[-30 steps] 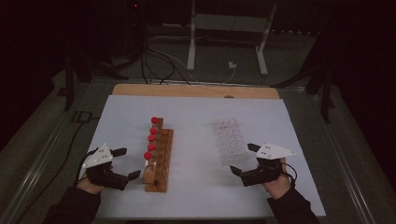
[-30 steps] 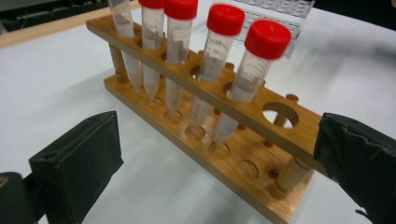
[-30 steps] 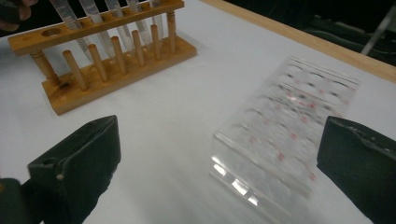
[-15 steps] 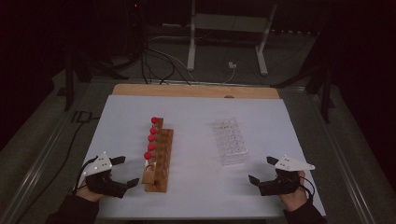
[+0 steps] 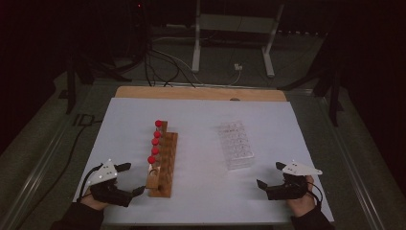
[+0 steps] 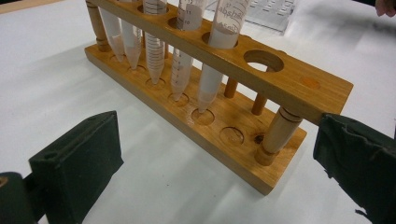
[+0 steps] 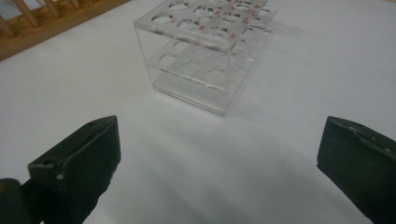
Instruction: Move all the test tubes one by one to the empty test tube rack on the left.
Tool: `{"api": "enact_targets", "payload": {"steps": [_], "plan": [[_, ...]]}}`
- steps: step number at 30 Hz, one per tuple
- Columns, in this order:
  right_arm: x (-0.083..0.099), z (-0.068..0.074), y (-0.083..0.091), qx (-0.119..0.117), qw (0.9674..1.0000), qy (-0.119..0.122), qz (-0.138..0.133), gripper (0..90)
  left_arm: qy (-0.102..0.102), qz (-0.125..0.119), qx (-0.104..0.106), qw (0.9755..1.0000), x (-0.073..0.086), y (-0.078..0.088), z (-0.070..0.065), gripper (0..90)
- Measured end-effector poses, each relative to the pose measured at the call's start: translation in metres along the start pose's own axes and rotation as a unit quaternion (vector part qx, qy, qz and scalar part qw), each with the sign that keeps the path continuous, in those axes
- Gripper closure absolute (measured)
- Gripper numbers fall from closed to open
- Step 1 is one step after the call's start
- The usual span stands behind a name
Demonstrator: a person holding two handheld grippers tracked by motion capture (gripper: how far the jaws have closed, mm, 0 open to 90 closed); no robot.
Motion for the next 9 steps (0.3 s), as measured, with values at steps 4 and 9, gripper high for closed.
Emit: {"api": "enact_targets", "payload": {"steps": [4, 9], "plan": [[-0.0005, 0.0000, -0.0012, 0.001, 1.0000, -0.005, 0.001, 0.0, 0.000, 0.001, 0.005, 1.0000, 0.0002, 0.0002, -0.0006, 1.8], [-0.0008, 0.0007, -0.0020, -0.001, 1.0000, -0.006, 0.002, 0.0, 0.002, -0.003, 0.005, 1.0000, -0.0010, 0.0021, 0.0001, 1.8]]}}
Point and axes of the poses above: each handheld gripper's, and its own axes: y roughly backward along the jaws, x roughly out of its underside, z roughly to its left, the point moved 6 cm from there along -y, roughly forward along the jaws, and after that the axes turned 6 degrees about y, right-handed, at the moved point
